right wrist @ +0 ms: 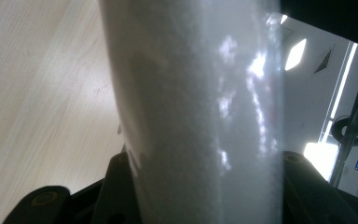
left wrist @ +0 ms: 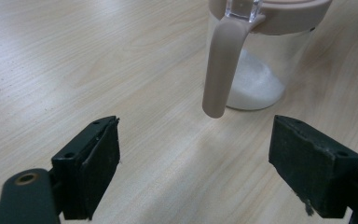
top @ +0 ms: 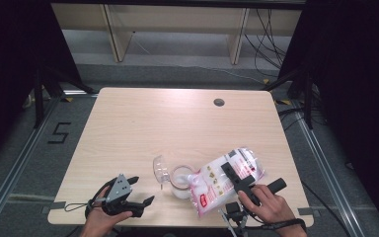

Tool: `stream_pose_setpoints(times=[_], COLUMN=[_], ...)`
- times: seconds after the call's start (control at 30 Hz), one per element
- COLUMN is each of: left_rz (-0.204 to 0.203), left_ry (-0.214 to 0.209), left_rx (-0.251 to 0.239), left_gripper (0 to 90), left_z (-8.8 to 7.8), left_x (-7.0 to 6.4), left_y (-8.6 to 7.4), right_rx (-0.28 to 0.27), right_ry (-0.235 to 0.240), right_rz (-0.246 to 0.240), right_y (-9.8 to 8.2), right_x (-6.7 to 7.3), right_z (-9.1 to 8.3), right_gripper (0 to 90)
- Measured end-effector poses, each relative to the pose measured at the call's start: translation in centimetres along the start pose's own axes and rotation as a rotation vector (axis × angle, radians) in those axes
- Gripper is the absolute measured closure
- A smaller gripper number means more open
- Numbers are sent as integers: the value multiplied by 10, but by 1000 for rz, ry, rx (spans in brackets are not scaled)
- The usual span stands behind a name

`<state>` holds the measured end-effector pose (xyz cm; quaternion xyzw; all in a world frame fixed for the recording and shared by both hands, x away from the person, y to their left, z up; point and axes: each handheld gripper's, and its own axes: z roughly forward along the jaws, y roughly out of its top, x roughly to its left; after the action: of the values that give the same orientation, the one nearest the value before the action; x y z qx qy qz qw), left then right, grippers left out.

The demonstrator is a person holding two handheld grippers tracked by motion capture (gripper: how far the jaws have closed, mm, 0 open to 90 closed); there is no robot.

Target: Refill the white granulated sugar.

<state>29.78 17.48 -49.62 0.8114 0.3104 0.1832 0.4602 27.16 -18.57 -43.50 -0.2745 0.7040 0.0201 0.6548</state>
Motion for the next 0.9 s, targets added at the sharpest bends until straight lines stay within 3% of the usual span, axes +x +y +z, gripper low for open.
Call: stream_pose_setpoints(times=[0.17, 0.2, 0.33, 0.47, 0.5, 0.7, 0.87, 0.9], left_rz=[5, 2, -1, 1, 1, 2, -23, 4], left_ry=[0, -2, -2, 1, 0, 0, 0, 10], left_rx=[2, -2, -3, -2, -1, -1, -12, 11], left_gripper=[161, 161, 161, 161, 161, 161, 161, 161], left_z=[0, 0, 1, 0, 0, 0, 0, -1], left_x=[0, 0, -1, 0, 0, 0, -2, 0], left_y=[0, 0, 0, 0, 0, 0, 0, 0], right_rx=[0, 19, 4, 3, 14, 10, 1, 4], right_ry=[-1, 10, 6, 14, 14, 10, 2, 3], right_rz=[1, 43, 6, 11, 36, 26, 39, 46], right_y=[0, -1, -1, -2, -2, -2, -2, -2], right_x=[0, 4, 0, 0, 2, 0, 2, 2], right_z=[0, -1, 0, -1, -2, -1, -1, -1], right_gripper=[614, 614, 614, 615, 615, 616, 618, 618])
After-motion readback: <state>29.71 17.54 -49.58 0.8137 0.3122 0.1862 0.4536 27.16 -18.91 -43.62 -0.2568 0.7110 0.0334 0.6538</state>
